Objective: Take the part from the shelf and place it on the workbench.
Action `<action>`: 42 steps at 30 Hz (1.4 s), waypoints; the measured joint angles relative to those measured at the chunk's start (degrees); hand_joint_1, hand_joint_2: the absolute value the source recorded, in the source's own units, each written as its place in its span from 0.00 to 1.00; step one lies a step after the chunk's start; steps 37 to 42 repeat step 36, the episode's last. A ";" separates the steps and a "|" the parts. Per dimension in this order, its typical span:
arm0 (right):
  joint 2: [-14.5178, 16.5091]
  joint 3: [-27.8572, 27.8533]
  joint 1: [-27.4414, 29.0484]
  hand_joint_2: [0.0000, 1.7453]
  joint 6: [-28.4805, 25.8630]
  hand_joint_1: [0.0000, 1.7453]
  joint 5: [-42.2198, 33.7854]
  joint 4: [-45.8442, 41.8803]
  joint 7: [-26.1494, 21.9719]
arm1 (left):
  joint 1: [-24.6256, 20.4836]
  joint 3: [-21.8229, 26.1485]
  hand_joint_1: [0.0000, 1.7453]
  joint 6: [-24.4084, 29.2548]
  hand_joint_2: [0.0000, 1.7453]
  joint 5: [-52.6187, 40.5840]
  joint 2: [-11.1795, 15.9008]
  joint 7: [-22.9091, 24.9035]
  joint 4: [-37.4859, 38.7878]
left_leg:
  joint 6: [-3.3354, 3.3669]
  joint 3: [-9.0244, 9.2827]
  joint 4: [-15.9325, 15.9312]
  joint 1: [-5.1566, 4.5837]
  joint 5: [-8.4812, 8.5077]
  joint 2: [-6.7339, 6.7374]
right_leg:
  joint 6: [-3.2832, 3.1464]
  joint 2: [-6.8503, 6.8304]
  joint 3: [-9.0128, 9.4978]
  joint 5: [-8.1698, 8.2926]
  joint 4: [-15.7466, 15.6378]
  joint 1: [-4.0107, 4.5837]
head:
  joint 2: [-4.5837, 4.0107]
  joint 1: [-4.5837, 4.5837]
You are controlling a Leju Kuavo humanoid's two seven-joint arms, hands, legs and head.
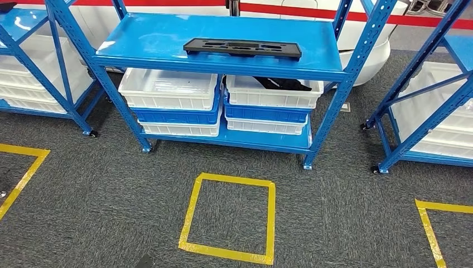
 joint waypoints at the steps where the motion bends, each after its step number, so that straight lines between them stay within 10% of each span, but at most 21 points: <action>1: -0.14 0.00 0.04 1.00 0.01 0.00 0.18 0.00 0.03 | 0.03 0.01 0.00 -0.03 1.00 -0.02 -0.08 0.02 0.01 | -0.20 -0.19 0.03 0.00 0.08 0.02 | 0.16 -0.01 -1.43 -1.03 3.02 -0.09 | 0.00 0.03; 3: -0.39 0.00 0.16 1.00 0.40 0.00 0.75 0.00 0.35 | 0.12 0.02 0.00 -0.13 0.50 -0.15 -0.25 0.06 0.05 | -0.55 -0.48 0.26 0.21 0.10 0.01 | 1.46 -0.05 -1.36 -0.50 3.28 -0.50 | 0.00 0.03; 5: -0.45 0.00 0.13 1.00 0.83 0.00 1.41 0.00 0.44 | 0.12 0.03 0.00 -0.17 0.00 -0.29 -0.36 0.07 0.06 | -1.40 -1.07 1.55 0.50 -0.42 -0.01 | 3.74 -0.20 2.58 2.17 -3.94 -1.37 | 0.00 0.06; 7: -0.25 0.00 -0.03 1.00 0.62 0.00 1.82 -0.01 0.07 | 0.03 0.11 0.00 -0.01 0.00 -0.31 -0.25 -0.09 0.01 | -2.55 -2.20 3.79 0.48 -1.72 -0.02 | 3.87 0.05 5.40 3.57 -9.11 -1.79 | 0.00 0.15; 10: -0.13 0.00 -0.16 1.00 0.09 0.00 2.04 -0.02 -0.14 | 0.02 0.26 0.00 0.23 0.00 -0.31 -0.16 -0.35 -0.01 | -2.59 -2.92 4.77 0.33 -2.09 -0.05 | 1.49 0.28 5.54 3.49 -9.33 -1.29 | 0.00 -0.15; 25: -0.02 -0.02 -0.09 1.00 -0.10 0.00 2.96 -0.02 -0.13 | 0.05 1.27 0.00 3.71 0.00 -0.22 -0.15 -3.69 -0.01 | -3.67 -2.74 4.43 0.37 -1.62 -0.03 | 1.55 0.23 5.60 3.77 -9.61 -1.18 | 0.00 -0.17; 28: 0.22 -0.03 -0.07 1.00 -0.20 0.00 3.09 -0.01 -0.15 | 0.00 1.31 0.00 4.91 0.00 -0.21 -0.01 -4.21 -0.04 | -2.75 -1.91 2.72 0.21 -0.98 0.10 | 2.36 0.12 6.20 4.22 -10.77 -1.35 | 0.00 -0.28; 32: 0.14 -0.10 -0.12 1.00 -0.27 0.00 3.27 -0.02 -0.20 | -0.05 1.34 0.00 6.13 0.00 -0.20 -0.28 -4.67 -0.04 | -0.87 -0.29 -0.51 0.76 0.71 0.31 | 1.01 -0.02 3.05 0.94 -4.47 -0.70 | 0.00 0.02; 42: 0.16 -0.12 -0.12 1.00 -0.27 0.00 3.29 -0.02 -0.20 | -0.04 1.34 0.00 6.16 0.00 -0.20 -0.28 -4.69 -0.05 | -0.90 -0.32 -0.51 0.76 0.72 0.31 | 0.88 -0.02 2.38 0.42 -3.19 -0.70 | 0.00 0.06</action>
